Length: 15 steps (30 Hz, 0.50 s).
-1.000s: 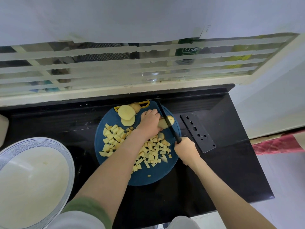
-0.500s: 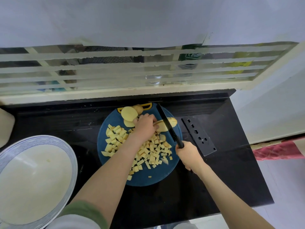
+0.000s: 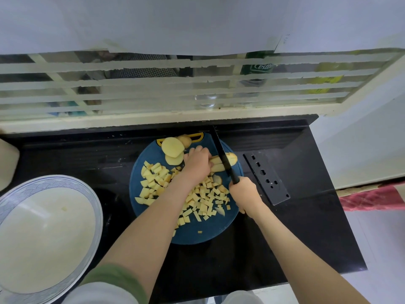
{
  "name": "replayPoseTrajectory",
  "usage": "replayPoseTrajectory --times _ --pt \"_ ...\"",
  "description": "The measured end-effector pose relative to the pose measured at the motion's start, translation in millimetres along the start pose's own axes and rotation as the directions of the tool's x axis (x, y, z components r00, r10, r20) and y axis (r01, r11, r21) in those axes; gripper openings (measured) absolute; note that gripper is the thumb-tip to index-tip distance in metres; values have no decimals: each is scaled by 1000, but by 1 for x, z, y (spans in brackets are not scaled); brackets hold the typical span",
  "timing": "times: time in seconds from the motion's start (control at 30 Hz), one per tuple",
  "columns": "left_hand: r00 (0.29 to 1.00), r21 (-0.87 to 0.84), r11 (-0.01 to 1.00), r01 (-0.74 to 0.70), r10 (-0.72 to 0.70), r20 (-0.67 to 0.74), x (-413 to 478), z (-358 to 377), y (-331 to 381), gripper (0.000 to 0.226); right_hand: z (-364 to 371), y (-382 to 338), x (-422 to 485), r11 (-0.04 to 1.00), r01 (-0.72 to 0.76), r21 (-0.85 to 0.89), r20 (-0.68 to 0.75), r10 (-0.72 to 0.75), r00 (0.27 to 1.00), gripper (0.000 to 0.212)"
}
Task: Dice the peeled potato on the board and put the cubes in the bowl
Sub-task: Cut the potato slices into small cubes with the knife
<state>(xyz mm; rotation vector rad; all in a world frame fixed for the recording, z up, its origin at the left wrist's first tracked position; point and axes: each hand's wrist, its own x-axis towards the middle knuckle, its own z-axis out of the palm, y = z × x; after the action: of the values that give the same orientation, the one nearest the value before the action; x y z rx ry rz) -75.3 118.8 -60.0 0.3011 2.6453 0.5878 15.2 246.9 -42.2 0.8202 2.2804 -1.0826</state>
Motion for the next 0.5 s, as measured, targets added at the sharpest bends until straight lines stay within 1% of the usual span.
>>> replayPoseTrajectory --times 0.07,0.13,0.23,0.33,0.5 --pt "1000 -2 1000 17 -17 -3 -2 0 1 32 0 2 -2 997 -7 77 8 7 1000 19" --pt "998 -27 998 52 -53 -41 -5 1 -1 33 -2 7 -7 994 -6 113 12 5 1000 19" --pt "989 -83 991 102 -110 -102 -11 3 -4 32 -8 15 -16 995 12 95 16 -13 1000 19" --pt "986 -142 982 123 -137 -96 -13 4 -4 25 -12 19 -20 997 33 66 46 -36 998 18" --pt "984 -127 984 129 -142 -106 -14 4 2 24 -10 21 -21 999 54 -2 63 -54 997 18"
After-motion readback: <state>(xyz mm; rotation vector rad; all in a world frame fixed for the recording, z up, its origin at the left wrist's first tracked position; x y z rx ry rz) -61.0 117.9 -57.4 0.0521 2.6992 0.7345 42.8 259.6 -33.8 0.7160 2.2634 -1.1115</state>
